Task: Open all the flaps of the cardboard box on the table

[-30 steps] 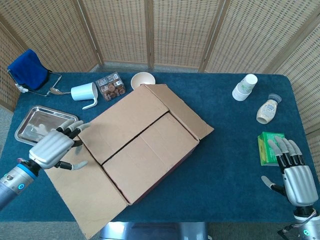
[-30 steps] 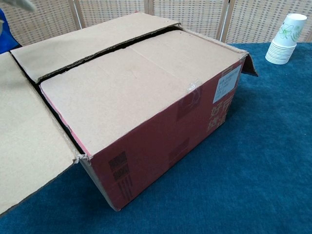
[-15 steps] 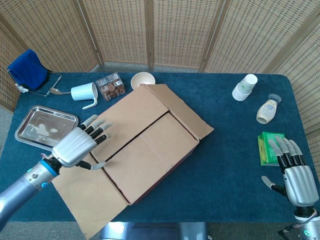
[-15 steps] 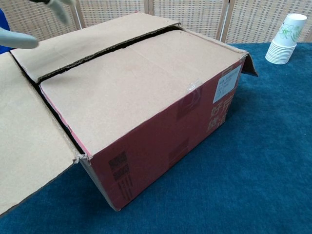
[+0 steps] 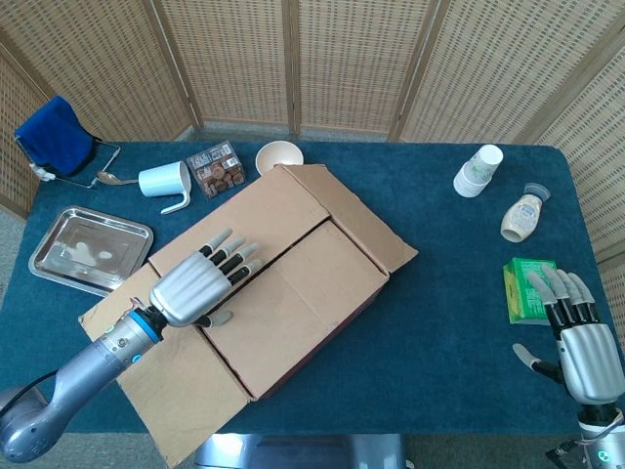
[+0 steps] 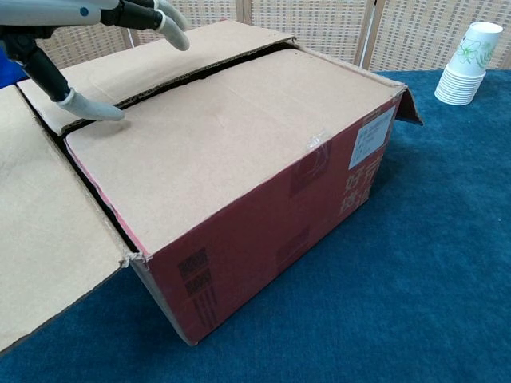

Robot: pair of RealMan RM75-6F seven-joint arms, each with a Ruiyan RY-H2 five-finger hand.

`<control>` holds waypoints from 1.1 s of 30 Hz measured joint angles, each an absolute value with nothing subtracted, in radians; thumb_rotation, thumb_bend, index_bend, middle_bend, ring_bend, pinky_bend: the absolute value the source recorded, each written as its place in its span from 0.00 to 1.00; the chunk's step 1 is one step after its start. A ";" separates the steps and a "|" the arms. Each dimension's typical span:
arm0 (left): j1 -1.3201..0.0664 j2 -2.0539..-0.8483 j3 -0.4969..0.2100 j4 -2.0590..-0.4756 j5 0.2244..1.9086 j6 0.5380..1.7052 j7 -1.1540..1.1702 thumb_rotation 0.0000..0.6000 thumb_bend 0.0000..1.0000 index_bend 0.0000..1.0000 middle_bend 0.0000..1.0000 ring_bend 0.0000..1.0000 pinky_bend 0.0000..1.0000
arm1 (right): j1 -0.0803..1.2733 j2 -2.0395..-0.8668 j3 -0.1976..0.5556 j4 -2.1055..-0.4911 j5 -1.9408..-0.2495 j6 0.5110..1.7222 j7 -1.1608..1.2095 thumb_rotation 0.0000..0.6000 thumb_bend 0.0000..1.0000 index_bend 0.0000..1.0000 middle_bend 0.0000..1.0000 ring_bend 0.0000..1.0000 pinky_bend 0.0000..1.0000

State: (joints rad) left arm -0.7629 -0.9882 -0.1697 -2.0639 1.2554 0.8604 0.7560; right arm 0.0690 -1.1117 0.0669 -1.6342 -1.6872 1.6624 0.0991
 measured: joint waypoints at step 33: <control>-0.915 -1.100 -0.088 -2.096 1.025 1.032 1.143 0.88 0.00 0.09 0.00 0.00 0.00 | 0.068 -1.099 0.065 -1.637 -1.692 1.668 0.140 1.00 0.09 0.00 0.00 0.00 0.00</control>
